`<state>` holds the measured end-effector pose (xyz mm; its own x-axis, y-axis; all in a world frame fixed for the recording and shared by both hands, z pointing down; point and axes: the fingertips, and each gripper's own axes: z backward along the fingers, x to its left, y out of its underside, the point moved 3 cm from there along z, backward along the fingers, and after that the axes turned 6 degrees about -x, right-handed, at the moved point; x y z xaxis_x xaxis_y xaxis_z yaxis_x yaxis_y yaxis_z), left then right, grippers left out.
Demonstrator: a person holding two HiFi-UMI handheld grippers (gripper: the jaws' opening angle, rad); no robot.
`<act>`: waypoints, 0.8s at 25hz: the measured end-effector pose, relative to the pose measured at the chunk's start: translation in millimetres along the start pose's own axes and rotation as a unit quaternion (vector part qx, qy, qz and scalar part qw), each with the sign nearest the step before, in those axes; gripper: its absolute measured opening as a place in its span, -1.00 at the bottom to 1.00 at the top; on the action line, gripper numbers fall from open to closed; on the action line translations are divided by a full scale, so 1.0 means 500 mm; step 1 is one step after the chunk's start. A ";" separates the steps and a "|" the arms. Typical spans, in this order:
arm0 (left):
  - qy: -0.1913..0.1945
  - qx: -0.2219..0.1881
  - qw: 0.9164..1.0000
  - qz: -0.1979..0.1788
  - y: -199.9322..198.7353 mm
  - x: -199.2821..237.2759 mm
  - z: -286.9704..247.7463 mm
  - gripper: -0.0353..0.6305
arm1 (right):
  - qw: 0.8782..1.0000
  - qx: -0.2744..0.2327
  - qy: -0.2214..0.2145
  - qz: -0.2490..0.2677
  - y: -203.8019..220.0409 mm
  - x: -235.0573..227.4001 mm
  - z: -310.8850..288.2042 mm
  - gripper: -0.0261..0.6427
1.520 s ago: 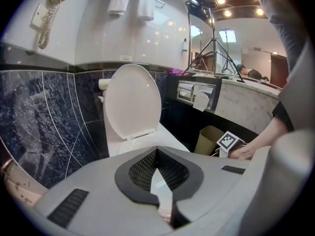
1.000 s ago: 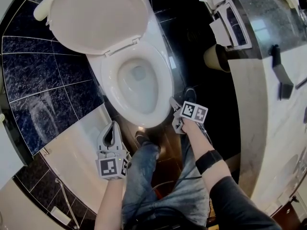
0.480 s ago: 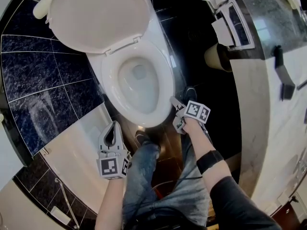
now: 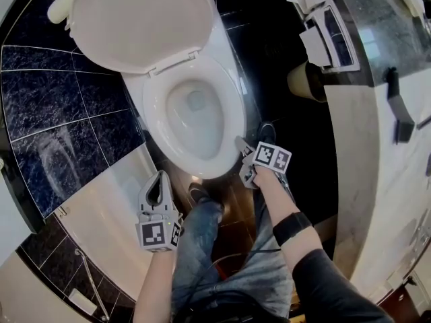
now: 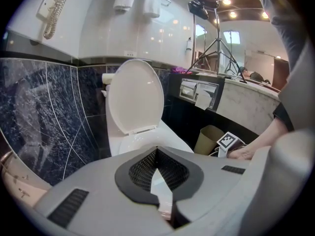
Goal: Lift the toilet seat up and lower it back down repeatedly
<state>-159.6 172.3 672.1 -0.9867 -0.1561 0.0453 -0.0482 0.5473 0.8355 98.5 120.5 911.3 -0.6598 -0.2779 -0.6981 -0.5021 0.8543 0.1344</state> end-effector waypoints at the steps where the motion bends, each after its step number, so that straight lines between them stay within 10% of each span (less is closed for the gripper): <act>1: 0.001 0.002 1.000 0.001 0.002 -0.002 0.000 -0.90 | 1.000 0.003 0.000 0.002 0.001 0.001 0.000 -0.47; 20: 0.002 0.003 1.000 0.012 -0.035 -0.019 0.027 -0.90 | 0.999 0.017 -0.040 0.012 -0.026 0.103 0.090 -0.52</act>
<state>-151.3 175.3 649.4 -0.9869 -0.1467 0.0674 -0.0257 0.5552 0.8313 96.1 114.6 841.8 -0.6241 -0.2231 -0.7488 -0.4673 0.8746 0.1289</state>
